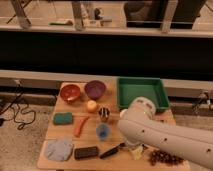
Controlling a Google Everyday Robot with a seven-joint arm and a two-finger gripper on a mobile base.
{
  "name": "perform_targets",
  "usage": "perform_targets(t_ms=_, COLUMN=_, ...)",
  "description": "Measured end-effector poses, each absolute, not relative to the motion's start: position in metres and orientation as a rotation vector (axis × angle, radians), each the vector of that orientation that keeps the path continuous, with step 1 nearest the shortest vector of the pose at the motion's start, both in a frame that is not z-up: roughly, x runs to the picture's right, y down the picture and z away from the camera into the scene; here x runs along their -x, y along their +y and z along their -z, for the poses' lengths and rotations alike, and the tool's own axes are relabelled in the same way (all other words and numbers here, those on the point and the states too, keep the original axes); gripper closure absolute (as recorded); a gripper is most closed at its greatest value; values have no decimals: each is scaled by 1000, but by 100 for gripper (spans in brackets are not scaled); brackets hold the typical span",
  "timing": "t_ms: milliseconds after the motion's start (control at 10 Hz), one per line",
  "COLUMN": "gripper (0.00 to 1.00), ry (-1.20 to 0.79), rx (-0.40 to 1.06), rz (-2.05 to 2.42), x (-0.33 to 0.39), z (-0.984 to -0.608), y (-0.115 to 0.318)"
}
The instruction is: Wipe table surface with eraser
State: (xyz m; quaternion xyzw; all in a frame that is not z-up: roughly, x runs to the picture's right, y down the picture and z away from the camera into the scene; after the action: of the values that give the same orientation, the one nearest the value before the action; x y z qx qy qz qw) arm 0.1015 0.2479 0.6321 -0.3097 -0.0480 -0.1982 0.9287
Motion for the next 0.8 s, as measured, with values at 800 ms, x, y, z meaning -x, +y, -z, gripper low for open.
perform_targets(t_ms=800, gripper=20, ry=-229, rx=683, rz=513, x=-3, z=-657, y=310)
